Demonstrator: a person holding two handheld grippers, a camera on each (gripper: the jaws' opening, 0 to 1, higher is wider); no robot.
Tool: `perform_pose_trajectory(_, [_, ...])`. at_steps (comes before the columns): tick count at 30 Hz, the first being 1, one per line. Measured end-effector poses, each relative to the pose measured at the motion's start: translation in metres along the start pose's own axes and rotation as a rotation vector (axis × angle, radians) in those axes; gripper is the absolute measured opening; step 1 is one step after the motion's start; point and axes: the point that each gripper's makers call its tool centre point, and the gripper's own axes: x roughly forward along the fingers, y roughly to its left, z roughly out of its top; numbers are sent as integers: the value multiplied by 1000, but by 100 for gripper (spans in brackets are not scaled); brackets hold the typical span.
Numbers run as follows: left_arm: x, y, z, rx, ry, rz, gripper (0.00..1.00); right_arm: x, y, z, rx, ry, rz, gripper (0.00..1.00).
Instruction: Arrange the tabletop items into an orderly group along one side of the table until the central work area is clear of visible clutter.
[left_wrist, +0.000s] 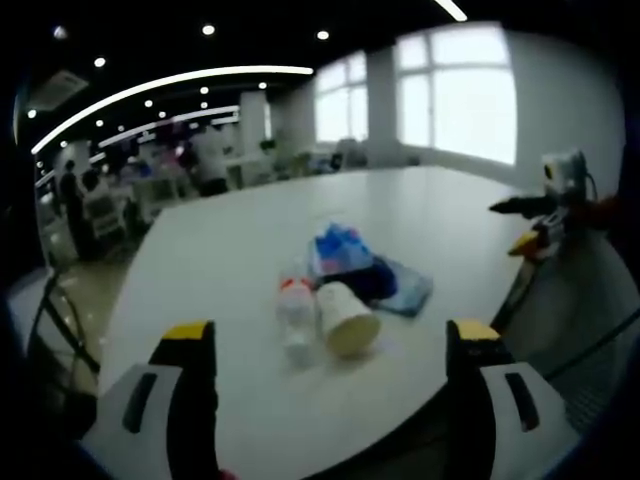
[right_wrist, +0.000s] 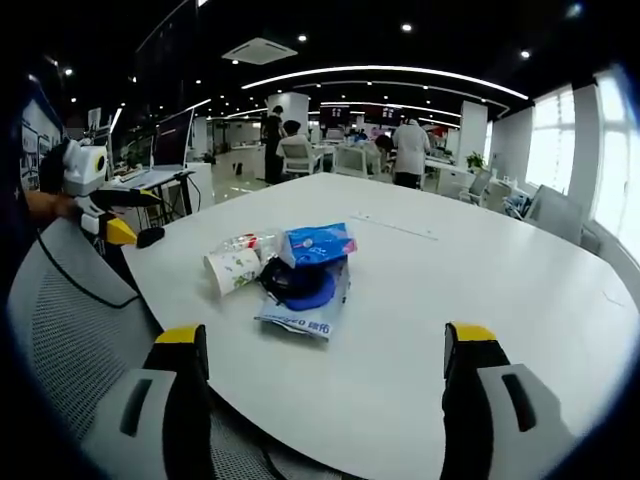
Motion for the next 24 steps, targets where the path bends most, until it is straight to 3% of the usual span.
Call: perform_pose_trajectory(24, [0, 5, 0, -3, 8, 16, 98, 0, 1, 0, -12, 6, 4, 99])
